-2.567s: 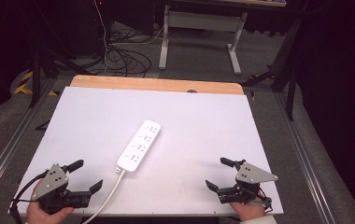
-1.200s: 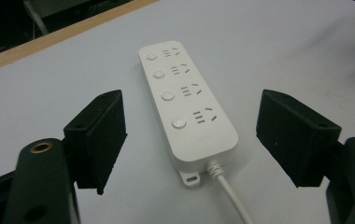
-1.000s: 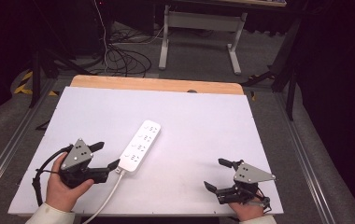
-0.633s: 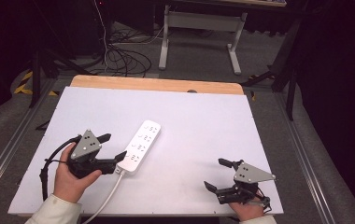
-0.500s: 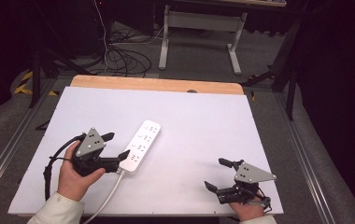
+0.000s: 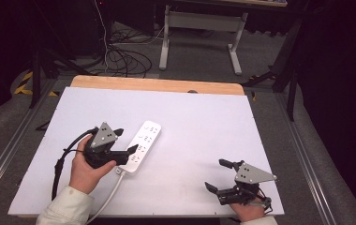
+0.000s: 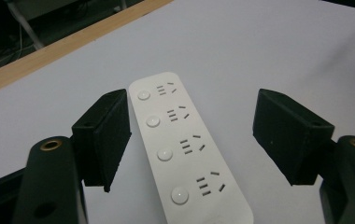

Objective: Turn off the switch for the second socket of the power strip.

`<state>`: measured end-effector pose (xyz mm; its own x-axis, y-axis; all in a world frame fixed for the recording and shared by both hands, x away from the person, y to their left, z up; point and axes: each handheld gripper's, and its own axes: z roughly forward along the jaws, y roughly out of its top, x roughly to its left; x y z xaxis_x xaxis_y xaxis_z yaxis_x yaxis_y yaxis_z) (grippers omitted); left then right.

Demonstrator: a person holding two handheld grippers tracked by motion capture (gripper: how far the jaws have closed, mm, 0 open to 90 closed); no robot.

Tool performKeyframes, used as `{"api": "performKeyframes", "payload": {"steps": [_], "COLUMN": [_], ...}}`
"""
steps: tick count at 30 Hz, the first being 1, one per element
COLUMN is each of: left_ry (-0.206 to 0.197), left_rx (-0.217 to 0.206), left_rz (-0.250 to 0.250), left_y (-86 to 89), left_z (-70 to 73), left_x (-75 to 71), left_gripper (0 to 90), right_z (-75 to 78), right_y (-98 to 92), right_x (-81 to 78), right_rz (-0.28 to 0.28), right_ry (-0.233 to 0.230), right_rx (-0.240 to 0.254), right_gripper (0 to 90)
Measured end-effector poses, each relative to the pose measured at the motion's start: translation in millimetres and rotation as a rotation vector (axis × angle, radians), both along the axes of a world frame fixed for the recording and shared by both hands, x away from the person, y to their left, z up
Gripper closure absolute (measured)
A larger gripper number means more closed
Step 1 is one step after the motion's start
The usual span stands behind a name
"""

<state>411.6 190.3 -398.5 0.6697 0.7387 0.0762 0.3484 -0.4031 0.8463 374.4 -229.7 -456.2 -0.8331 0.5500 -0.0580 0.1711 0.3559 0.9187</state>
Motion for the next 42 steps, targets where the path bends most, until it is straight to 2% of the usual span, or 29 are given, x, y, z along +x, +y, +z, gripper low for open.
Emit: {"api": "performKeyframes", "payload": {"steps": [6, 11, 13, 14, 15, 17, 18, 21, 22, 27, 33, 42], "left_ry": [0.024, 0.036, 0.043, 0.051, 0.063, 0.091, 0.112, 0.156, 0.169, 0.227, 0.331, 0.388], "left_rx": [0.001, 0.008, 0.018, 0.019, 0.014, 0.008, -0.003, -0.015, -0.021, -0.025, -0.012, 0.058], "left_rz": [0.008, 0.011, 0.02, 0.023, 0.025, 0.006, -0.005, -0.018, -0.019, -0.017, -0.015, 0.007], "left_y": [-5.9, -5.9, -5.5, -5.2, -4.8, -3.7, -3.5, -2.9, -2.8, -1.9, -2.9, -7.6], "left_z": [-3.3, -5.7, -6.8, -7.7, -8.4, -9.9, -11.1, -15.1, -16.4, -21.7, -29.6, -39.7], "left_x": [13.8, 20.7, 22.9, 24.5, 26.0, 30.0, 32.2, 39.0, 41.0, 49.9, 59.5, 67.8], "left_gripper": [30.6, 39.0, 48.8, 48.8, 59.1, 70.6, 70.6, 87.2, 89.6, 89.9, 89.9, 89.9], "right_z": [0.1, 0.2, 0.5, 0.5, 0.6, 0.6, 0.6, 0.9, 0.8, 0.7, 0.5, 0.1], "right_y": [-0.1, -0.5, -0.8, -0.8, -0.7, -0.4, -0.4, -0.3, -0.3, -0.5, -0.3, 0.9], "right_x": [0.0, -0.2, -0.6, -0.6, -0.7, -0.9, -0.9, -1.1, -1.1, -0.8, -0.8, -0.8], "right_rz": [0.003, 0.003, 0.001, 0.001, 0.003, 0.005, 0.005, 0.006, 0.006, 0.008, 0.013, 0.023], "right_ry": [0.0, -0.001, -0.005, -0.005, -0.007, -0.008, -0.008, -0.011, -0.01, -0.01, -0.007, -0.004], "right_rx": [0.001, 0.001, 0.004, 0.004, 0.004, 0.005, 0.005, 0.002, 0.004, 0.003, 0.004, -0.002], "right_gripper": [10.3, 10.3, 10.4, 10.4, 10.3, 10.3, 10.3, 10.3, 10.4, 10.3, 10.4, 10.3]}}
